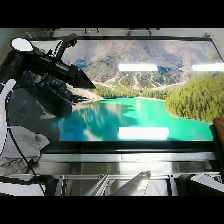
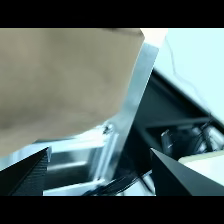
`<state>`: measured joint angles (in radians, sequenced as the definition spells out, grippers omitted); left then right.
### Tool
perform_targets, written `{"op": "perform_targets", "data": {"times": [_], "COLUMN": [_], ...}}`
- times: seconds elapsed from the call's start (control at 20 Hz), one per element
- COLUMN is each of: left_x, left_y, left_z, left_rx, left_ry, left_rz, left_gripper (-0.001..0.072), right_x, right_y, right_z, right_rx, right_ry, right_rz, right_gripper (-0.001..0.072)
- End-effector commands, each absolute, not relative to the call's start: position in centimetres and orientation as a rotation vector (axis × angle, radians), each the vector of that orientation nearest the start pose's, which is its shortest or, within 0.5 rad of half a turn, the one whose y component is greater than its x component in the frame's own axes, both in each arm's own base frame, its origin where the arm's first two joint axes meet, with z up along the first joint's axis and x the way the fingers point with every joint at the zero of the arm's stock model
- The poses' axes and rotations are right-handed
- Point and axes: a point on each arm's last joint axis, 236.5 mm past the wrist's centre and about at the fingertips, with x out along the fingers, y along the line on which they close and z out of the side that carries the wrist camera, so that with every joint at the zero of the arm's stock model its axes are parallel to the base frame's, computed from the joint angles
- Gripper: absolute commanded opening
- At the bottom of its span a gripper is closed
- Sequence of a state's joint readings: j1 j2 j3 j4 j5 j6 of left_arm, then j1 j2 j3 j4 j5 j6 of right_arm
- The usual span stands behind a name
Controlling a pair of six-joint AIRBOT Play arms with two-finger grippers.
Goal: Fold the shirts.
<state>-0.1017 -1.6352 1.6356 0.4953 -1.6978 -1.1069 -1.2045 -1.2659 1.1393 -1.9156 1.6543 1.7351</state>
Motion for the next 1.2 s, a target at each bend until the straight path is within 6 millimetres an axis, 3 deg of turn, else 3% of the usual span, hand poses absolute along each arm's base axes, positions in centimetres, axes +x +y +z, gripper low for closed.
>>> {"op": "perform_targets", "data": {"times": [0.0, 0.1, 0.2, 0.3, 0.4, 0.45, 0.55, 0.65, 0.85, 0.9, 1.0, 1.15], "left_x": [35.8, 36.6, 38.0, 39.3, 39.9, 39.6, 38.0, 35.6, 28.7, 27.4, 24.8, 23.7], "left_y": [-24.4, -24.2, -23.4, -22.0, -20.3, -19.6, -19.0, -19.4, -21.6, -21.9, -22.3, -22.1], "left_z": [13.6, 15.8, 18.9, 21.5, 22.5, 22.4, 21.5, 19.8, 15.7, 14.6, 12.4, 11.5], "left_rx": [-0.390, -0.343, -0.305, -0.305, -0.347, -0.371, -0.413, -0.464, -0.507, -0.515, -0.549, -0.576], "left_ry": [1.253, 1.182, 1.089, 1.019, 1.011, 1.028, 1.076, 1.134, 1.226, 1.240, 1.273, 1.256], "left_rz": [-1.283, -1.289, -1.263, -1.208, -1.148, -1.128, -1.111, -1.100, -1.117, -1.106, -1.080, -1.040], "left_gripper": [0.0015, 0.0013, 0.0007, 0.0008, 0.0008, 0.0008, 0.0007, 0.0007, 0.0007, 0.0008, 0.0009, 0.0009], "right_x": [6.0, 12.8, 21.0, 27.7, 32.2, 33.4, 33.9, 32.9, 29.6, 28.5, 27.2, 27.0], "right_y": [-25.2, -23.9, -21.7, -19.0, -14.4, -11.5, -4.4, 3.0, 14.6, 16.7, 18.9, 19.7], "right_z": [1.0, 1.7, 4.8, 8.8, 12.7, 13.9, 14.9, 14.8, 12.1, 10.8, 8.7, 8.0], "right_rx": [1.098, 1.211, 1.263, 1.246, 1.140, 1.065, 0.901, 0.754, 0.580, 0.549, 0.532, 0.541], "right_ry": [1.574, 1.405, 1.197, 1.007, 0.910, 0.906, 0.966, 1.017, 1.024, 1.029, 1.063, 1.089], "right_rz": [-1.140, -0.885, -0.568, -0.317, -0.098, -0.005, 0.165, 0.338, 0.570, 0.612, 0.647, 0.659], "right_gripper": [0.0688, 0.0040, 0.0028, 0.0028, 0.0028, 0.0028, 0.0028, 0.0028, 0.0028, 0.0028, 0.0028, 0.0028]}}
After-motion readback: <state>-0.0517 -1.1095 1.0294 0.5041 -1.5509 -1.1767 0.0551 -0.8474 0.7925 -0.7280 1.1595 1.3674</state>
